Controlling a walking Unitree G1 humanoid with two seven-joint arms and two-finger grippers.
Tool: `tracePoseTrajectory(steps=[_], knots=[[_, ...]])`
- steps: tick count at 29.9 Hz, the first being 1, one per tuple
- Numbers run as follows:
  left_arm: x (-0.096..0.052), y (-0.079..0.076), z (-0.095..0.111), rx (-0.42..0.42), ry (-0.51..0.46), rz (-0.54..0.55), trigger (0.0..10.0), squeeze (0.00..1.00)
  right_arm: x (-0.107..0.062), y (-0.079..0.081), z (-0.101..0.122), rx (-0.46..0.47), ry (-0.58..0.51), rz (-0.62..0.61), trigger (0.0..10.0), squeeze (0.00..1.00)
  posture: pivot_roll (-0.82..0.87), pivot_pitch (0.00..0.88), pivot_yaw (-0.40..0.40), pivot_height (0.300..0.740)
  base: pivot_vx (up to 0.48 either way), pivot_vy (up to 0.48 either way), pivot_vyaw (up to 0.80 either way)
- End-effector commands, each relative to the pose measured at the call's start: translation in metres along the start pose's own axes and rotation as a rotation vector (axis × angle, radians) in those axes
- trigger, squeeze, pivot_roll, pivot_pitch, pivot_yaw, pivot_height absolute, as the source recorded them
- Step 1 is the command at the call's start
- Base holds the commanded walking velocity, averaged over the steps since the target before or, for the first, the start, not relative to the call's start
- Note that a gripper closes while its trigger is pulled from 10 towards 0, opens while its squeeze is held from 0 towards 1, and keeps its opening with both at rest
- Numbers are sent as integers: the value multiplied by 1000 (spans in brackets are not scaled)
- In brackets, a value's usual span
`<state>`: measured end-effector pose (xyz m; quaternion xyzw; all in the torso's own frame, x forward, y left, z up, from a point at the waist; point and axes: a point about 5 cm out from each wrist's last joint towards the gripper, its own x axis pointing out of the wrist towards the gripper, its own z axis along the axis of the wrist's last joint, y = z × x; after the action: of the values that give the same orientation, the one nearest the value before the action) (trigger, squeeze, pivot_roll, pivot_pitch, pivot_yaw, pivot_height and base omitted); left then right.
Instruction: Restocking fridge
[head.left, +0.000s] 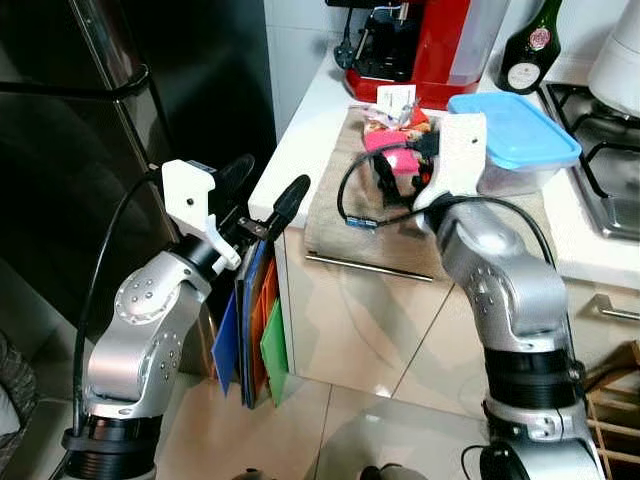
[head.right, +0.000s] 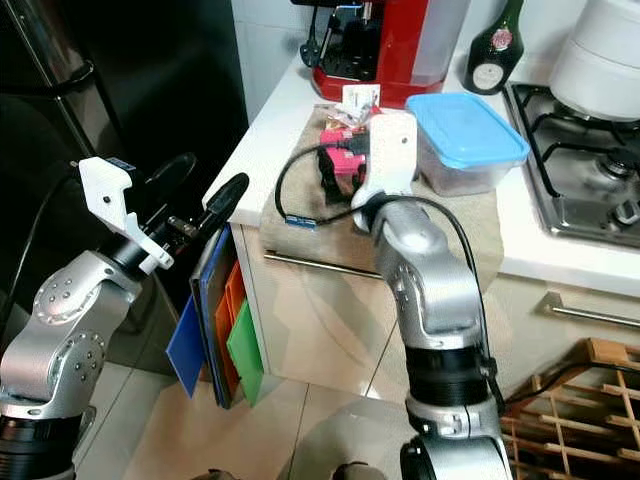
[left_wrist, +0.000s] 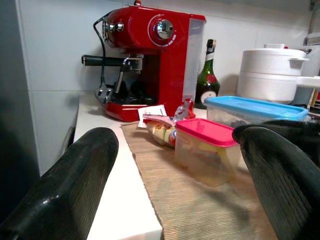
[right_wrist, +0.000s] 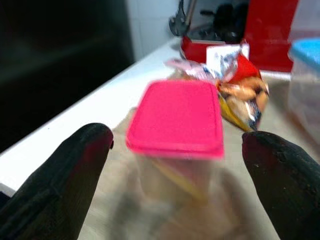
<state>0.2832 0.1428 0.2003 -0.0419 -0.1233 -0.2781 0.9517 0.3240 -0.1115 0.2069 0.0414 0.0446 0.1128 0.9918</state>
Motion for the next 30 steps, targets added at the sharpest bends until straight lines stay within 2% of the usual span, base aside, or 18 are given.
tracePoseTrajectory(steps=[1,4,9,16,22,30], knots=[[3,0,6,7,-12,-5,10000,0,-3,-1,4,-1,-21,-10,10000,0,-53,52,27,740,0,439,0],[5,0,6,18,-16,-9,10000,0,-3,0,3,-11,-31,-14,10000,0,-57,52,30,740,0,439,0],[6,2,8,30,-28,2,10000,0,-6,5,8,-9,-91,21,10000,0,-55,51,30,740,0,0,0],[5,3,9,35,-28,6,10000,0,-11,8,-3,-13,-89,23,10000,0,-50,45,27,740,0,0,0],[6,2,8,38,-25,-1,10000,0,-7,3,-8,-20,-93,-35,10000,0,-47,40,27,740,0,0,0],[7,3,8,41,-26,-5,10000,0,1,5,-16,-18,-86,-28,10000,0,-41,21,30,740,0,0,0]])
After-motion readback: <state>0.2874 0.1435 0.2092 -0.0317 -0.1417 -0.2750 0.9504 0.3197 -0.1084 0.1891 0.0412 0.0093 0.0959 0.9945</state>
